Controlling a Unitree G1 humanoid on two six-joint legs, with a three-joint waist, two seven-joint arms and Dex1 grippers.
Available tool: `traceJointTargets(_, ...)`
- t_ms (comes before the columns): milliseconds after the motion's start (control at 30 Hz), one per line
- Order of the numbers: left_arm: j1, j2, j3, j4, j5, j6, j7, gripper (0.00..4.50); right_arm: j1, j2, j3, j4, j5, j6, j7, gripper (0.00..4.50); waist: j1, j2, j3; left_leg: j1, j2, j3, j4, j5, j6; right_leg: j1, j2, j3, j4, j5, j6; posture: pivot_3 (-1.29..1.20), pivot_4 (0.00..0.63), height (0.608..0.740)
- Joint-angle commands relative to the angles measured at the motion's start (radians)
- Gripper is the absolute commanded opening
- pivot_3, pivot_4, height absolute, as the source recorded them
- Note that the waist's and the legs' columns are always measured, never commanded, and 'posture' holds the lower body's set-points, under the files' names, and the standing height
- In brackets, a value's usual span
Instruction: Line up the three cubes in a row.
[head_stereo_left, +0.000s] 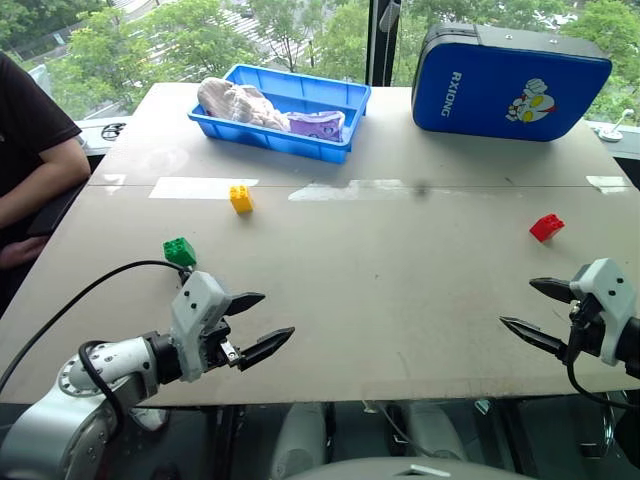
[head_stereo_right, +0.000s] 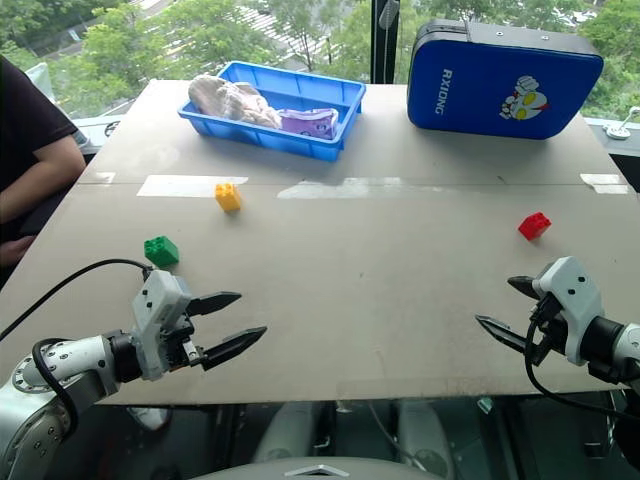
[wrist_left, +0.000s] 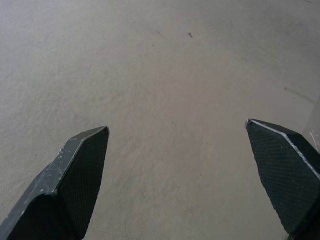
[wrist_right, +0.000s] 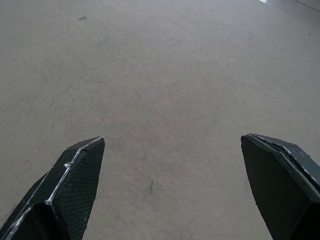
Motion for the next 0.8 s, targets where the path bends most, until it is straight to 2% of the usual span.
traceJointTargets(33,-0.077,-0.022,0.01,0.001,-0.055,0.003,0.031,4.47,-0.052,0.034,-0.02,-0.023,0.003,0.002,-0.073,4.5,0.0,0.0,0.0,0.0,0.0,0.0,0.0,0.0,0.0,0.0,0.0,0.0,0.0,0.0,0.0,0.0,0.15,0.74)
traceJointTargets(100,-0.183,-0.073,-0.005,0.028,-0.109,0.048,0.107,4.47,-0.127,0.104,0.012,-0.068,-0.003,0.043,-0.209,4.5,0.002,0.0,0.0,0.0,0.0,-0.001,0.001,0.0,0.0,0.0,0.0,0.0,0.001,0.0,0.0,0.0,0.15,0.74)
traceJointTargets(233,-0.315,-0.092,-0.039,0.019,-0.202,0.137,0.16,4.47,-0.301,0.162,0.017,-0.129,-0.026,0.308,-0.472,4.5,0.0,0.0,-0.001,0.0,0.0,-0.001,0.002,0.0,0.0,0.001,0.001,0.001,0.002,0.0,0.0,0.0,0.15,0.74)
traceJointTargets(300,-0.392,-0.069,-0.082,0.014,-0.216,0.132,0.123,4.47,-0.453,0.16,0.017,-0.094,-0.008,0.505,-0.554,4.5,-0.003,-0.001,0.0,0.0,-0.001,0.001,0.001,0.0,0.0,0.0,0.001,0.001,0.002,0.0,0.0,0.0,0.15,0.74)
traceJointTargets(367,-0.448,-0.021,-0.15,0.007,-0.177,0.095,0.047,4.47,-0.59,0.151,0.022,-0.015,0.0,0.639,-0.582,4.5,-0.003,-0.001,0.0,-0.001,-0.001,0.001,0.001,0.0,0.0,-0.001,0.001,0.002,0.002,0.003,-0.004,0.0,0.15,0.74)
traceJointTargets(400,-0.479,-0.007,-0.184,0.009,-0.16,0.079,0.017,4.47,-0.634,0.112,0.054,0.033,-0.033,0.667,-0.595,4.5,-0.002,-0.001,0.0,-0.001,-0.002,0.001,0.001,0.0,0.0,-0.001,0.001,0.002,0.002,0.003,-0.004,0.0,0.15,0.74)
traceJointTargets(500,-0.589,-0.006,-0.271,0.044,-0.146,0.056,-0.03,4.47,-0.738,-0.026,0.183,0.215,-0.078,0.616,-0.506,4.5,0.005,0.0,0.0,-0.001,-0.003,0.001,0.0,0.0,0.0,0.0,0.001,0.002,0.001,0.003,-0.005,0.0,0.15,0.74)
traceJointTargets(600,-0.669,-0.018,-0.34,0.067,-0.125,0.039,-0.064,4.47,-0.822,-0.174,0.383,0.424,-0.156,0.491,-0.355,4.5,0.001,0.0,0.0,-0.002,-0.004,0.0,0.0,0.0,0.001,0.0,0.002,0.001,-0.001,0.003,-0.005,0.0,0.15,0.74)
traceJointTargets(700,-0.711,-0.057,-0.374,0.089,-0.119,0.015,-0.069,4.47,-0.967,-0.21,0.57,0.679,-0.272,0.379,-0.255,4.5,-0.014,0.0,0.0,-0.002,-0.006,0.002,0.0,0.0,0.001,0.0,0.002,0.004,-0.002,0.003,-0.004,0.0,0.15,0.74)
traceJointTargets(800,-0.722,-0.109,-0.398,0.109,-0.085,-0.042,-0.069,4.47,-1.117,-0.123,0.651,0.865,-0.324,0.366,-0.231,4.5,-0.031,0.0,0.001,-0.002,-0.006,0.002,0.0,0.0,0.002,0.0,0.003,0.005,-0.002,0.003,-0.004,0.0,0.15,0.74)
